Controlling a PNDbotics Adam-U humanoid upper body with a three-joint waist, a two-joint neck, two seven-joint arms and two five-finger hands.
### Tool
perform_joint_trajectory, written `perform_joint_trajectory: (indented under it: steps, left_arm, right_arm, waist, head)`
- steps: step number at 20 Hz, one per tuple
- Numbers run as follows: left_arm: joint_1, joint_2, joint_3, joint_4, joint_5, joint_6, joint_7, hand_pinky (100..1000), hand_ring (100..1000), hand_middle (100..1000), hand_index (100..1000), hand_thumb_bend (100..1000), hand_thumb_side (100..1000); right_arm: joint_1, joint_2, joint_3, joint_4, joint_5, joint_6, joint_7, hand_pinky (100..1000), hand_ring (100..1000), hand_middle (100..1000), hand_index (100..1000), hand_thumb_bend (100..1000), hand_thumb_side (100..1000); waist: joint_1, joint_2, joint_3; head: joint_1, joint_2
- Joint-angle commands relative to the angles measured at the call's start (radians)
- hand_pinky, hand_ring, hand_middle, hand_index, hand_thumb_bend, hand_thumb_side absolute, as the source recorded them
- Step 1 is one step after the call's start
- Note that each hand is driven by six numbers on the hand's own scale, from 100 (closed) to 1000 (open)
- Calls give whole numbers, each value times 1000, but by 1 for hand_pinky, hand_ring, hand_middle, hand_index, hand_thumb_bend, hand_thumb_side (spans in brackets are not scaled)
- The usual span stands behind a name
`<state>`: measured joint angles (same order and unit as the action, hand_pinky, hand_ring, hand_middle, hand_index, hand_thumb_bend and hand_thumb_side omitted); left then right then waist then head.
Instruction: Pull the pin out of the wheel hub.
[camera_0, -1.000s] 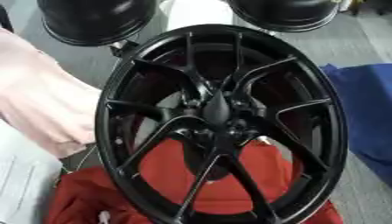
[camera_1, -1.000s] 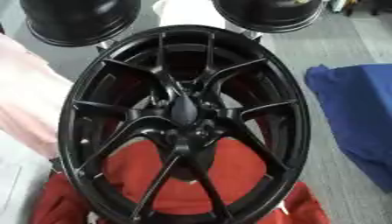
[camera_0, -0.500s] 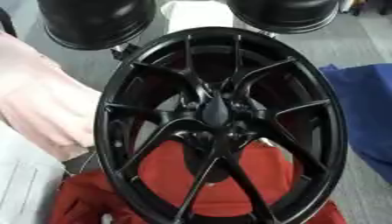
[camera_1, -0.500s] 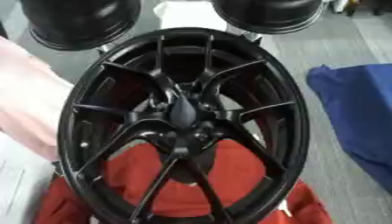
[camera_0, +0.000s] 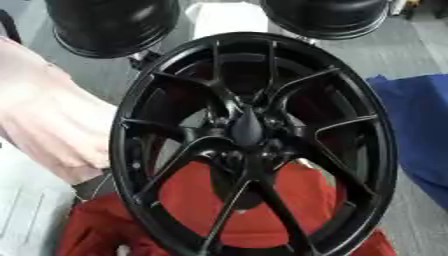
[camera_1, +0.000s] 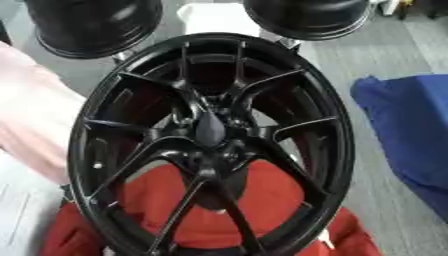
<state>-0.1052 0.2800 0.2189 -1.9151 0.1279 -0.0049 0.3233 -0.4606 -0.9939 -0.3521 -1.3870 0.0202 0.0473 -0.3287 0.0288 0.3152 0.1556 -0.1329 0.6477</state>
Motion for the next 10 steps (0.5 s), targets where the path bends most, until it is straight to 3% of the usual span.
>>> perform_joint_trajectory:
  steps: [1,2,3,4,6,7,10]
  left_arm:
    - [-4,17,7,-15,-3,-3,0,731,669,635,694,565,660]
    - [-4,16,7,-15,-2,-3,0,731,669,635,694,566,660]
    - [-4,15,7,-14,-2,-3,0,731,669,635,694,566,661]
    - [-4,15,7,-14,-2,-3,0,731,669,635,694,566,661]
    - [-3,14,7,-13,-2,-2,-1,731,670,635,694,565,660]
    - [-3,14,7,-13,-2,-2,-1,732,670,635,694,566,660]
    - [-2,14,7,-13,-2,-3,-2,732,670,634,694,566,660]
  right_arm:
    - [-34,-21,20,-72,3,25,0,929,890,809,787,207,263]
    - [-41,-17,29,-85,6,32,7,929,892,813,792,227,225]
    - [-46,-14,36,-96,13,40,14,933,902,825,797,265,126]
    - [-49,-11,41,-107,27,48,20,935,908,833,800,282,100]
    - [-54,-6,48,-122,59,71,25,947,943,870,811,293,100]
    - [-56,-5,50,-126,81,88,23,951,950,877,811,255,100]
    - [-65,-1,45,-126,146,165,-24,946,930,845,788,222,100]
  waist:
    - [-4,-29,3]
    - [-5,-29,5]
    - [-5,-29,6]
    - [-5,-29,7]
    - [-6,-29,9]
    - [-6,-29,9]
    - [-6,-29,9]
  head:
    - [-3,-15]
    - [-3,-15]
    - [-3,-16]
    - [-3,-15]
    - [-2,-14]
    - [-2,-13]
    - [-2,-11]
